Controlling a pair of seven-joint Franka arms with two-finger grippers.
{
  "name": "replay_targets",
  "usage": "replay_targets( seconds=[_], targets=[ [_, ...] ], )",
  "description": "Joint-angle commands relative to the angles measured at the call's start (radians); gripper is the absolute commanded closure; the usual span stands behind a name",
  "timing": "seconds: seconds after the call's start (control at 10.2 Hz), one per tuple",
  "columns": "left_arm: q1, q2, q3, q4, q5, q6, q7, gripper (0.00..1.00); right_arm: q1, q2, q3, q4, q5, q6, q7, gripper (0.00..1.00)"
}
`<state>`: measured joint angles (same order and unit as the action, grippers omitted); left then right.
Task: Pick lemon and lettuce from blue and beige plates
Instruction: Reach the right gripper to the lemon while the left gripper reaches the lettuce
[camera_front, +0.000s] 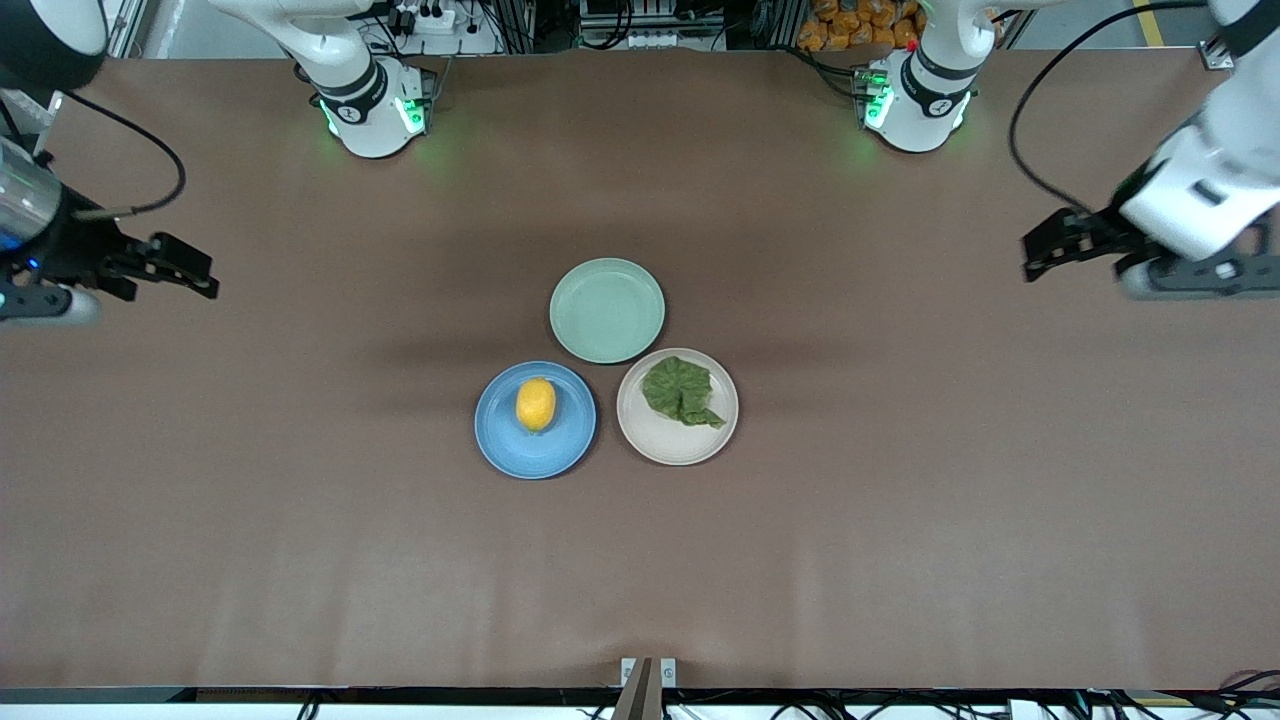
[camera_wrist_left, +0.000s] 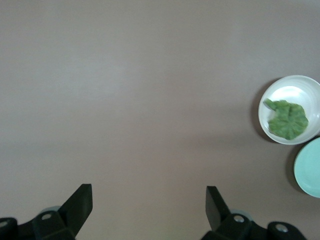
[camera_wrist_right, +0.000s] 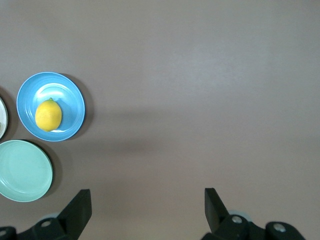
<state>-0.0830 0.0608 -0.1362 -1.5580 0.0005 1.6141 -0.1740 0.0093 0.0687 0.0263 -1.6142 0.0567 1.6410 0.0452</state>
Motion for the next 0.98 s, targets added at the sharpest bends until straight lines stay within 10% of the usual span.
replay_targets(
  seconds=[0.0,0.39,0.88],
  targets=[
    [-0.085,0.1,-0.01,0.038,-0.051,0.079,-0.095,0.0,0.07,0.152,0.02,0.08,0.026,0.029,0.198,0.0],
    [-0.324,0.287,-0.005,0.038,-0.043,0.342,-0.306,0.0,0.096,0.351,0.18,0.08,-0.021,0.279,0.485,0.0],
    [-0.507,0.549,0.003,0.041,0.138,0.703,-0.438,0.0,0.25,0.566,0.185,0.076,-0.092,0.517,0.672,0.0]
  ],
)
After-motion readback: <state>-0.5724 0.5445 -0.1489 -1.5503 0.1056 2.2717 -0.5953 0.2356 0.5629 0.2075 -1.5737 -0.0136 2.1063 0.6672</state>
